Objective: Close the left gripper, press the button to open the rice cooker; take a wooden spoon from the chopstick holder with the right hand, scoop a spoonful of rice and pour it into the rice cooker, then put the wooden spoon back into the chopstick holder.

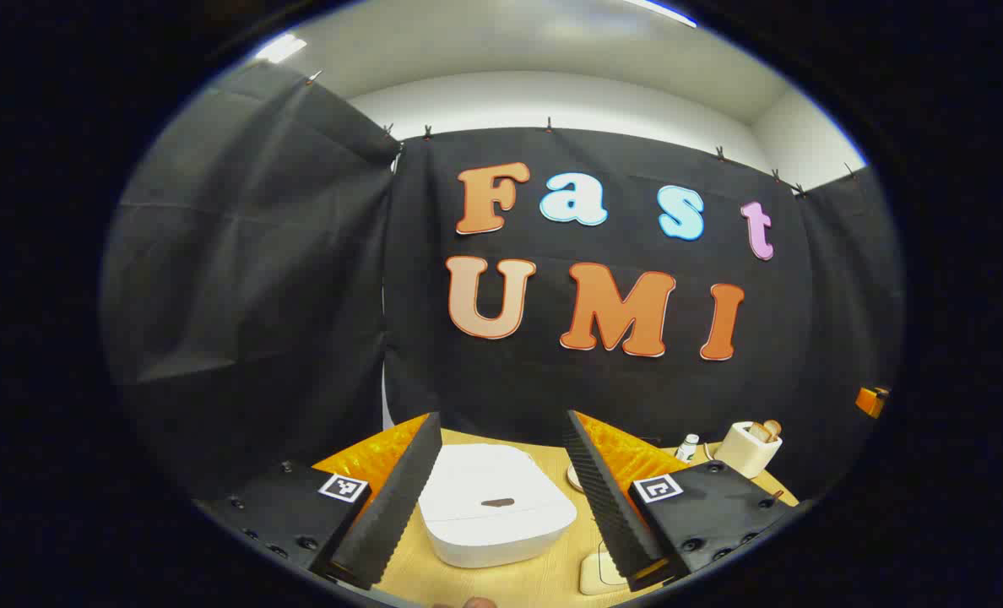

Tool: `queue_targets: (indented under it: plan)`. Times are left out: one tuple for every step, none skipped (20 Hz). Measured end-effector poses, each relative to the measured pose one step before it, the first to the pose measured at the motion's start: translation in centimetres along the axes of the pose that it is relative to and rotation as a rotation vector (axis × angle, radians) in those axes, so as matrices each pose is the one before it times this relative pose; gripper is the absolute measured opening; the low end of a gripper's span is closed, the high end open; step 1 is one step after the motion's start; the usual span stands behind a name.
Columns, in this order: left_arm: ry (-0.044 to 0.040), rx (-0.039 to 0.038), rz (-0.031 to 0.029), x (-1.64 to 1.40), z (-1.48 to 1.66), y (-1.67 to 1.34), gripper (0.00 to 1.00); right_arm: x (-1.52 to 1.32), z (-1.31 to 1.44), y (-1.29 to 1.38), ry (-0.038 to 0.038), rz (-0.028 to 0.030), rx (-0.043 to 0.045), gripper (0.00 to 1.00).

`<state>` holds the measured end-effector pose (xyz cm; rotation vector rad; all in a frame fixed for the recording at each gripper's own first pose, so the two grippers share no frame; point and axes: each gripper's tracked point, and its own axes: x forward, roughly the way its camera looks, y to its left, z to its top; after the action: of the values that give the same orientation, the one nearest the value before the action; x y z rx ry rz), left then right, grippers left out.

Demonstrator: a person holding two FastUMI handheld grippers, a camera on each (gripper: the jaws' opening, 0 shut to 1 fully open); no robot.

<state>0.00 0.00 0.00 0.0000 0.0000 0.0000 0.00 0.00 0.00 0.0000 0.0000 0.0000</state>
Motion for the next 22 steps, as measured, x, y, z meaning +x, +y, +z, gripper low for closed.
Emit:
queue_targets:
  plan:
    - [0.00724, 0.00293, 0.00298, -0.186, -0.23, 0.839, 1.0, -0.398, -0.121, 0.509, 0.00022, 0.00027, -0.00471, 0.95]
    - [-0.00173, 0.01171, 0.00233, -0.07, 0.121, 0.668, 1.0, -0.341, -0.043, 0.399, 0.00177, -0.00133, -0.01329, 0.95]
    - [-0.00774, 0.00886, -0.00746, -0.041, 0.23, 0.298, 1.0, -0.445, 0.175, 0.042, -0.00099, -0.00619, -0.01553, 0.95]
    - [-0.00723, 0.00301, -0.01199, 0.072, 0.273, -0.213, 1.0, -0.366, 0.295, -0.043, -0.00515, -0.00603, -0.01407, 1.0]
    - [-0.00245, 0.00193, -0.00647, 0.13, 0.084, -0.185, 1.0, -0.368, 0.385, -0.019, -0.00644, -0.00641, -0.00658, 0.95]
    - [0.00218, 0.00498, -0.00636, 0.058, -0.032, -0.102, 1.0, -0.345, 0.315, 0.018, -0.00446, -0.00192, 0.0013, 0.95]
    - [0.00061, 0.00316, -0.00642, 0.163, -0.098, -0.247, 1.0, -0.225, 0.055, 0.096, 0.00034, 0.00153, 0.00316, 1.0]
    - [-0.00143, 0.00068, -0.00912, 0.062, 0.033, -0.317, 1.0, -0.239, 0.173, -0.013, -0.0007, 0.00134, 0.00113, 1.0]
    - [-0.00362, -0.0013, -0.00758, 0.091, 0.206, -0.233, 1.0, -0.088, 0.166, -0.102, -0.00221, -0.00072, -0.00247, 1.0]
    - [-0.00158, -0.00119, -0.00123, 0.011, -0.016, -0.208, 1.0, -0.072, 0.021, -0.164, -0.00032, -0.00402, -0.00635, 1.0]
    - [0.00296, 0.00075, -0.0017, -0.068, -0.197, -0.065, 1.0, -0.076, -0.039, -0.083, -0.00238, -0.00316, -0.00758, 0.95]
    - [0.00299, 0.0018, -0.0032, -0.049, -0.064, -0.063, 1.0, -0.039, 0.117, -0.111, -0.00106, -0.00355, -0.00629, 0.95]
    - [0.00137, 0.00132, -0.00064, -0.051, -0.096, -0.129, 1.0, 0.058, -0.003, -0.003, -0.00015, 0.00035, -0.00457, 0.95]
    - [0.00055, 0.00198, -0.00104, -0.061, 0.121, -0.102, 1.0, 0.023, -0.015, 0.147, -0.00055, 0.00436, -0.0023, 0.95]
    - [-0.00077, 0.00388, 0.0016, -0.156, 0.078, 0.121, 1.0, 0.038, -0.095, 0.197, 0.00163, 0.00506, -0.00003, 0.95]
    - [-0.00174, 0.00587, 0.00303, -0.146, 0.077, 0.108, 1.0, 0.035, -0.038, 0.214, 0.00192, 0.00546, 0.00138, 0.95]
    - [-0.00346, 0.00556, 0.00442, -0.219, 0.021, 0.165, 1.0, 0.102, -0.04, 0.187, -0.00138, 0.00676, 0.00156, 0.95]
    - [0.00045, 0.00677, -0.00065, -0.147, 0.14, 0.026, 1.0, 0.057, -0.019, 0.243, 0.00094, 0.00501, 0.00211, 0.95]
    - [0.00348, 0.00628, -0.00617, -0.085, -0.215, -0.196, 1.0, 0.148, -0.064, 0.111, 0.00123, 0.00587, 0.00313, 0.95]
    - [0.00174, 0.00418, 0.00025, -0.122, 0.021, 0.051, 1.0, 0.067, 0.025, 0.203, -0.00108, 0.00577, 0.00365, 1.0]
    - [0.00217, 0.00007, -0.00272, 0.039, 0.029, -0.046, 1.0, 0.009, -0.004, 0.126, -0.00123, 0.00529, 0.00286, 1.0]
    - [0.00046, 0.00211, 0.00774, -0.047, 0.057, 0.193, 0.96, 0.015, 0.063, 0.134, -0.00136, 0.00278, 0.00157, 1.0]
